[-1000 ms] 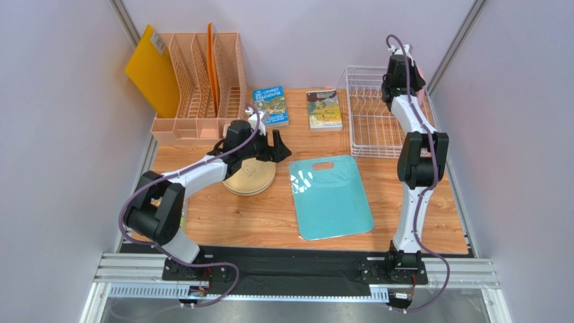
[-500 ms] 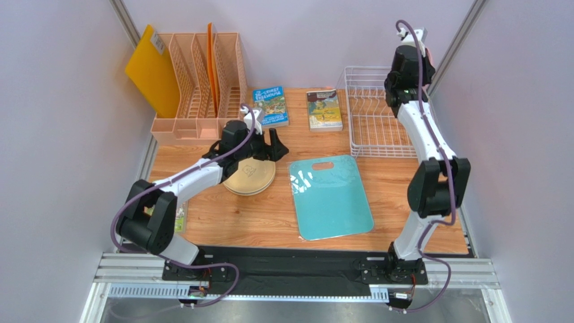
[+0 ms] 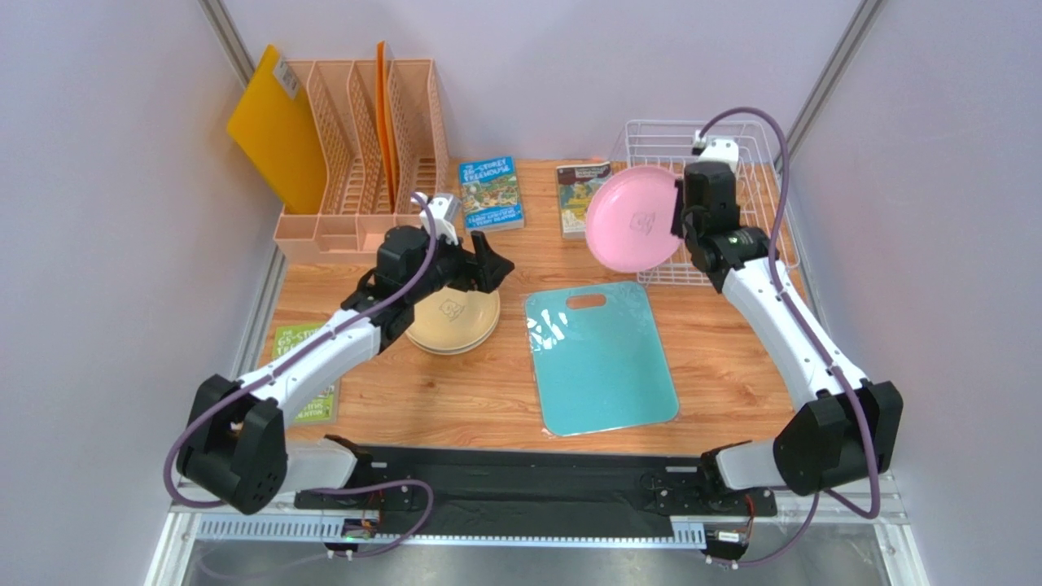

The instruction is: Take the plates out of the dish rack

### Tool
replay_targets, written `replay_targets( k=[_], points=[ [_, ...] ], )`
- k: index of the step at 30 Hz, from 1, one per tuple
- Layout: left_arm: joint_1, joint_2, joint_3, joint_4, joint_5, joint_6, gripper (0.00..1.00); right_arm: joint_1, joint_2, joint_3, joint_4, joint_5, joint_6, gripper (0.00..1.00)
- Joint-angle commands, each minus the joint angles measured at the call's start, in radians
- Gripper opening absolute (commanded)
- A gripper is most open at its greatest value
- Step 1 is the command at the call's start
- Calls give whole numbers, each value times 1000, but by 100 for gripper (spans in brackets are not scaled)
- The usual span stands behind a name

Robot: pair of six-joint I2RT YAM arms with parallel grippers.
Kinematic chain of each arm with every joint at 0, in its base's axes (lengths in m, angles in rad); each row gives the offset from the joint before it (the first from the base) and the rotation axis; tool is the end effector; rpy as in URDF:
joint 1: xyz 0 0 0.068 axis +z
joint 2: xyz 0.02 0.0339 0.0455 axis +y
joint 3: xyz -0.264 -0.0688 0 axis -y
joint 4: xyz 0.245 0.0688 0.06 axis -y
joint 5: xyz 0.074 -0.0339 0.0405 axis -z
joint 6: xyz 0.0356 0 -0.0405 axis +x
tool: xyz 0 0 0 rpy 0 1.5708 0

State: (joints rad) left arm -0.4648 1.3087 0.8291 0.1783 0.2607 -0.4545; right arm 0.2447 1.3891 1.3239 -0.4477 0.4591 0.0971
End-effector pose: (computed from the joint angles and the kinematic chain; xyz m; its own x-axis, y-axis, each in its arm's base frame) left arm 0.2642 -0.1427 0.2765 -0.5251 -0.2112 -0.8244 0.4704 0.7353 -0.4880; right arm 0.3075 0.0605 0.3651 -0.4586 -0.0249 -0.8883 0.2029 0.9703 -0.1320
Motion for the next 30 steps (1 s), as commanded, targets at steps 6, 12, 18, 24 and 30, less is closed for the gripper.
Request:
replay_targets(
  k=[6, 12, 18, 24, 30],
  points=[
    [-14, -161, -126, 32, -83, -16, 94, 154, -136, -175, 67, -290, 262, 1],
    [-24, -235, -192, 36, -132, -24, 93, 290, -127, -239, 141, -335, 343, 3],
    [-32, -290, -212, 24, -162, -19, 91, 378, -87, -264, 194, -358, 380, 3],
    [-34, -308, -226, -6, -201, -12, 48, 400, -88, -290, 237, -396, 406, 3],
    [-34, -313, -242, -22, -233, -10, 22, 401, -102, -281, 251, -424, 411, 3]
  ],
)
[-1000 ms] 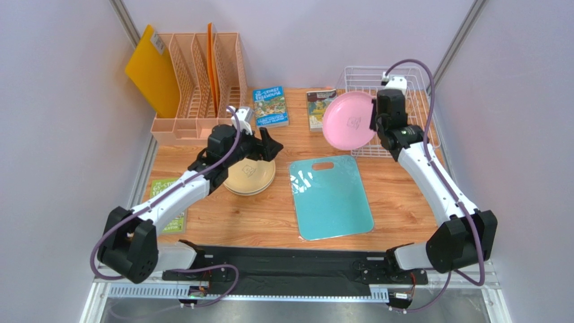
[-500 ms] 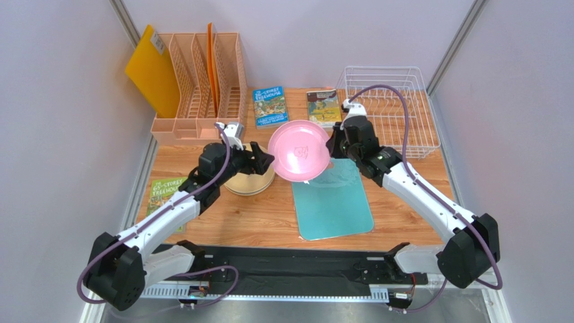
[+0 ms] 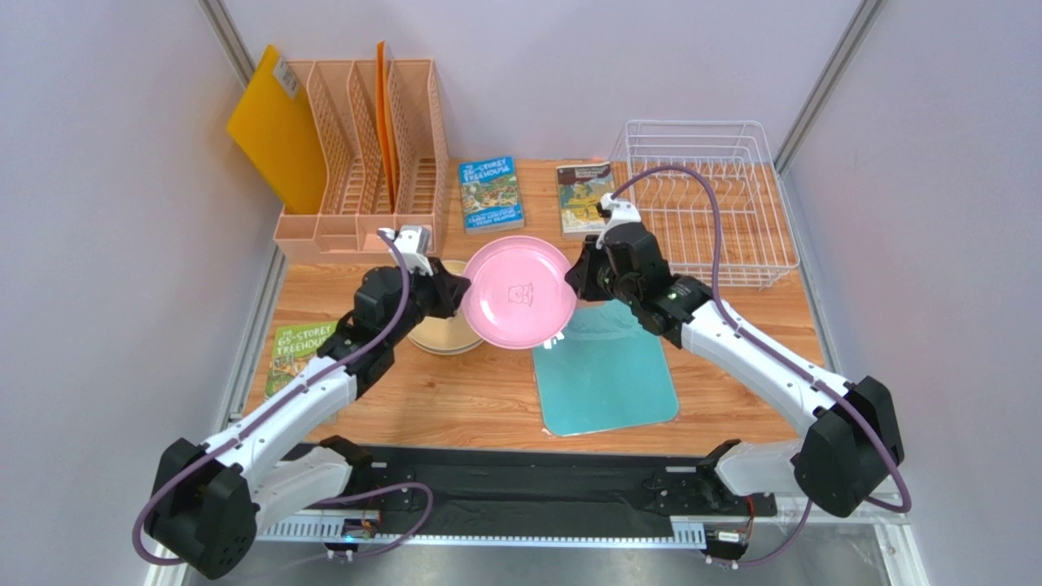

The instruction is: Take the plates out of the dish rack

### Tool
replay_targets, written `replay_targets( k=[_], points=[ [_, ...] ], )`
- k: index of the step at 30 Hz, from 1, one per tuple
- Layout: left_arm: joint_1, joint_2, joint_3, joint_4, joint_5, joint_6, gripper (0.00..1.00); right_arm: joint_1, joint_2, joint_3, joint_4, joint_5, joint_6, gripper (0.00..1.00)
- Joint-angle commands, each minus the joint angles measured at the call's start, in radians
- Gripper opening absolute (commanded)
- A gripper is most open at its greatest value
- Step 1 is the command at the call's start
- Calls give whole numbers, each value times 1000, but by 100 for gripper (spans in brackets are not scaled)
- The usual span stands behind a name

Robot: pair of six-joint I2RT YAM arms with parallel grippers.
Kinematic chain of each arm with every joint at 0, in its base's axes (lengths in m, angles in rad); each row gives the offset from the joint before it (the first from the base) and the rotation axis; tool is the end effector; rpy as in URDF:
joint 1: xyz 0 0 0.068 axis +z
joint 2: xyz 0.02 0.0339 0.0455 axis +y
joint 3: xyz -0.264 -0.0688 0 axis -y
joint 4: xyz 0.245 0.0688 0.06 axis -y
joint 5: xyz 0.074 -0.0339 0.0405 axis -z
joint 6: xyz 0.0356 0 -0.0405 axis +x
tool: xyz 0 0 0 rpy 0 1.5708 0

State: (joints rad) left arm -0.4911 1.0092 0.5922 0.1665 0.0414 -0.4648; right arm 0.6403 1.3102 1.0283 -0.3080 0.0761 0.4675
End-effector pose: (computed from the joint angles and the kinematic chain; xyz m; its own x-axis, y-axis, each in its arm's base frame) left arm 0.2055 -0.1116 0.2654 -0.4225 -0.2820 -0.8614 0.3548 0.8231 -0.4434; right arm 0.2382 0.1741 0.2972 -0.6439 0.0807 -0.7609 -0.2855 0.8973 0.3367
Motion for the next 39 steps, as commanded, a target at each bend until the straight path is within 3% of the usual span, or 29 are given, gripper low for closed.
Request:
replay_targets(
  k=[1, 4, 8, 10, 12, 13, 14, 17, 19, 20, 22, 27, 34, 39],
  points=[
    [-9, -12, -5, -12, -14, 0, 22, 5, -23, 16, 113, -44, 39, 3],
    [-9, -9, -9, -10, -11, -6, 41, 5, -20, 18, 115, -52, 42, 3],
    [-9, -11, -31, 13, -9, -15, 48, 4, -19, 16, 122, -62, 46, 3],
    [-9, -12, -29, 14, -12, -14, 39, 5, -17, 16, 124, -61, 48, 3],
    [-9, -8, -25, 7, -17, -11, 21, 5, -11, 15, 127, -61, 49, 4],
    [-9, -6, -20, -1, -17, -5, 6, 4, -11, 15, 130, -61, 51, 4],
    [-9, -4, -19, -5, -21, -2, 0, 5, -6, 13, 132, -61, 51, 4],
    [-10, -9, -12, -44, -70, 8, 0, 5, 4, 22, 119, -78, 40, 18],
    [-10, -17, -5, -94, -110, 20, 0, 5, 11, 30, 89, -30, 16, 35],
    [-10, -23, -5, -108, -153, 25, 0, 4, 9, 33, 80, 9, 8, 36],
    [-10, -50, -8, -139, -201, 37, 0, 4, 9, 36, 57, 51, -21, 49],
    [-10, -101, 12, -215, -339, 60, 0, -11, 11, 35, 18, 142, -55, 57],
    [-3, -87, 66, -297, -492, 68, 0, -42, 3, 3, 12, 145, -70, 57],
    [48, -40, 46, -271, -505, 49, 0, -57, -12, -20, 10, 136, -70, 57]
  ],
)
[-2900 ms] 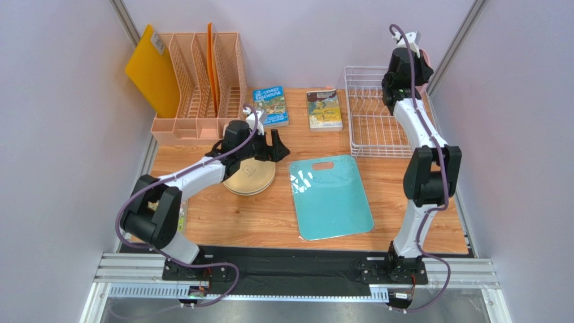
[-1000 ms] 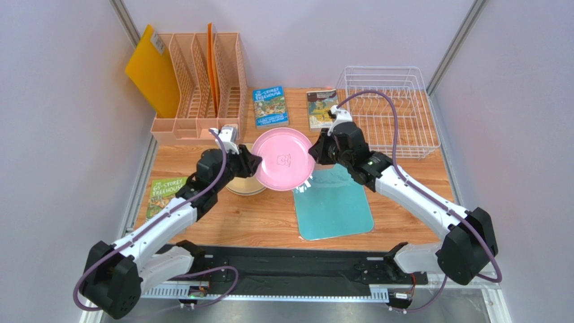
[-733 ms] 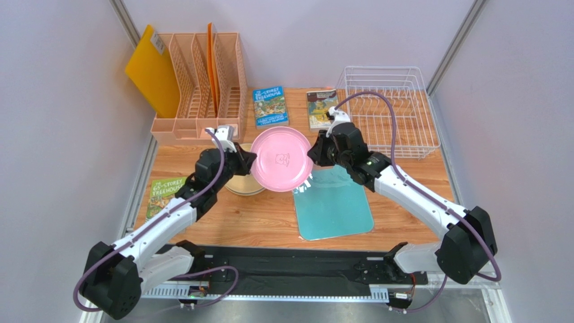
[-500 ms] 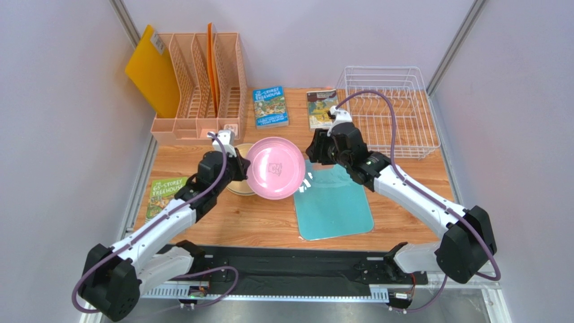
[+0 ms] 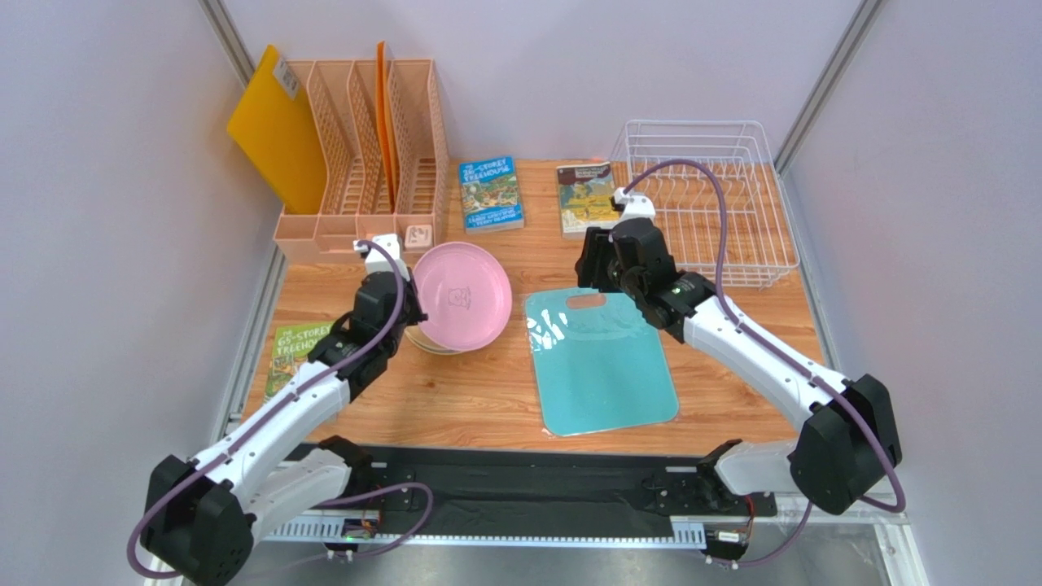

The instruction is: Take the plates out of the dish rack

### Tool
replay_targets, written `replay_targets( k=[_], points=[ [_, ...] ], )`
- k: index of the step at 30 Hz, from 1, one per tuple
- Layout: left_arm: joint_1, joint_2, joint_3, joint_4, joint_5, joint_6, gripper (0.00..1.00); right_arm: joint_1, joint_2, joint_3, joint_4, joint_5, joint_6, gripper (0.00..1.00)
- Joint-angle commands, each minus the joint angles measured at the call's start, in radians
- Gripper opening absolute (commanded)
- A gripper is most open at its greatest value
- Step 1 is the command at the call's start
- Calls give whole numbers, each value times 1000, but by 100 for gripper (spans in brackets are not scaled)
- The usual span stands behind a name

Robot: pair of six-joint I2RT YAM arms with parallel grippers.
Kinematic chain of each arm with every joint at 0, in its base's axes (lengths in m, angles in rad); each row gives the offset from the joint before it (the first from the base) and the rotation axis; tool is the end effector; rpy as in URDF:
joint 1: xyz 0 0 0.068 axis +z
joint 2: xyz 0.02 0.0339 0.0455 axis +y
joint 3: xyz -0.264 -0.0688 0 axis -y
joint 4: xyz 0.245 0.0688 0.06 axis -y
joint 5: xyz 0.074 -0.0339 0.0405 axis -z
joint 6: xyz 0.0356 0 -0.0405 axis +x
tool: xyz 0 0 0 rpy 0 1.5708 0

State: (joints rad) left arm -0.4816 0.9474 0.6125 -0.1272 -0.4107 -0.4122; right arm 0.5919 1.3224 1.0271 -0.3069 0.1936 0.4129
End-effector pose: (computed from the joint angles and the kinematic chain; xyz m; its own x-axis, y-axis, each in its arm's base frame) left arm 0.1949 -0.0858 0.2564 -0.4053 -0.2026 -0.8915 -0.0594 0.9789 -0.1955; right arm 0.2501 0.1599 0.2938 -0.5975 0.0728 -0.7986 -0.1924 0.9538 0.2309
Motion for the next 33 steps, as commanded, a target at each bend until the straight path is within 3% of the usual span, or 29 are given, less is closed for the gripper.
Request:
replay_targets(
  k=[1, 15, 22, 29, 30, 33],
  points=[
    [61, 28, 21, 34, -45, -8, 0, -10, -23, -22, 8, 15, -16, 57],
    [101, 211, -5, 106, 12, -51, 2, -33, -58, -39, -8, 14, -26, 57],
    [101, 240, -23, 116, 16, -57, 32, -46, -61, -42, -21, 44, -42, 57],
    [101, 237, -23, 115, 35, -43, 52, -72, -72, -53, -38, 92, -69, 60],
    [101, 234, -22, 112, 38, -39, 64, -75, -77, -56, -40, 98, -72, 61],
    [101, 208, -13, 87, 41, -34, 67, -89, -94, -61, -41, 109, -86, 63]
  ],
)
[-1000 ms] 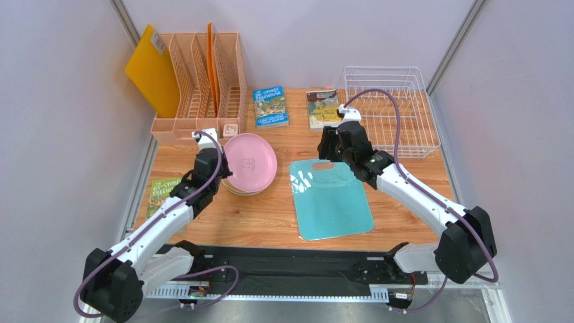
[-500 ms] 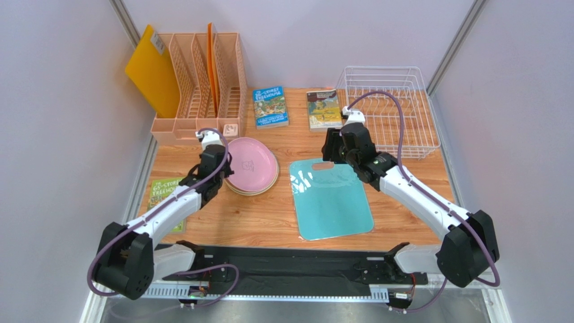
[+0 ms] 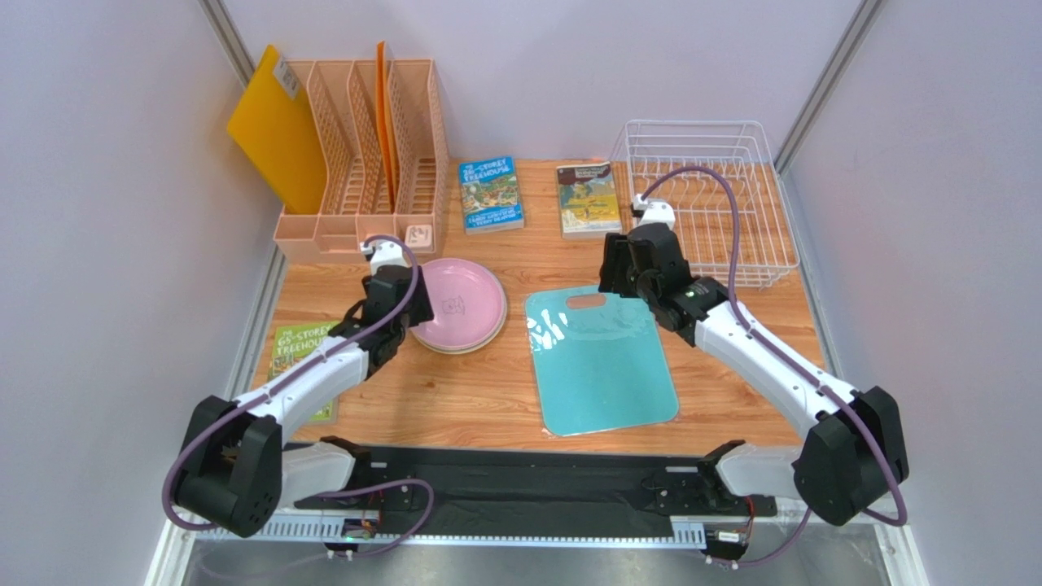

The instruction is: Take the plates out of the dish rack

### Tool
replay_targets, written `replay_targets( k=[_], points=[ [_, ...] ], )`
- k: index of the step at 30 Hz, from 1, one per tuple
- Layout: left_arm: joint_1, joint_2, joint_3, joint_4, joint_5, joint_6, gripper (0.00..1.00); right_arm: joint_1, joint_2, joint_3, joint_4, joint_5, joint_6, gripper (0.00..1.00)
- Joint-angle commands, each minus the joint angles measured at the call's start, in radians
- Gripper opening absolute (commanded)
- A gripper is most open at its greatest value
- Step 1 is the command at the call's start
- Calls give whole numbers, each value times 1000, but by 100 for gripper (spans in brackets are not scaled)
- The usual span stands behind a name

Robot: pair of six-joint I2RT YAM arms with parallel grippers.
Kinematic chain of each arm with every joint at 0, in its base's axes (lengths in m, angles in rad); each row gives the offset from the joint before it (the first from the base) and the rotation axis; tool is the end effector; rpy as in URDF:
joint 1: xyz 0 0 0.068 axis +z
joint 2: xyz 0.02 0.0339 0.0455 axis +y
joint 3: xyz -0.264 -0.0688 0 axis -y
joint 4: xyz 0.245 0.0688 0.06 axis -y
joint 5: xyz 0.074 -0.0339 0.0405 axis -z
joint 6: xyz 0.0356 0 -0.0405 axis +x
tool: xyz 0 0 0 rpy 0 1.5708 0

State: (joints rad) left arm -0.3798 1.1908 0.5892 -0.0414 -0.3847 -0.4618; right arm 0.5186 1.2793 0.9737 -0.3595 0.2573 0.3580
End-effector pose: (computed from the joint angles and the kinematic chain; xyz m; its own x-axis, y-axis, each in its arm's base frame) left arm 0.2312 -0.0779 0.2053 -0.5274 -0.2342 -0.8167 -0.1902 0.9694 -0.1551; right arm 0.2487 0.1315 0.2830 -0.6090 0.0426 -0.7920 -0.0983 0.9868 0.1286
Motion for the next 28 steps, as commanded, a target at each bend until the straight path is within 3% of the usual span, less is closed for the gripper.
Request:
replay_targets(
  k=[1, 2, 5, 6, 8, 11, 12, 28],
  points=[
    [-1, -52, 15, -2, 24, 17, 69, -25, -58, -9, 10, 63, -36, 66],
    [-1, -60, 18, -9, 29, 23, 70, -29, -61, -9, 7, 66, -39, 67],
    [-1, -89, 46, -44, 49, 40, 88, -40, -78, -12, -1, 105, -66, 69],
    [-1, -95, 58, -55, 55, 46, 88, -45, -83, -12, -1, 109, -73, 70],
    [-1, -125, 72, -71, 69, 58, 89, -55, -100, -10, -10, 135, -91, 89],
    [-1, -172, 107, -110, 76, 78, 95, -63, -129, -12, -15, 180, -129, 91],
    [-1, -184, 122, -129, 79, 86, 97, -65, -138, -12, -19, 192, -136, 100],
    [-2, -353, 302, -235, 156, 170, 99, -81, -362, 14, 4, 359, -212, 100]
  ],
)
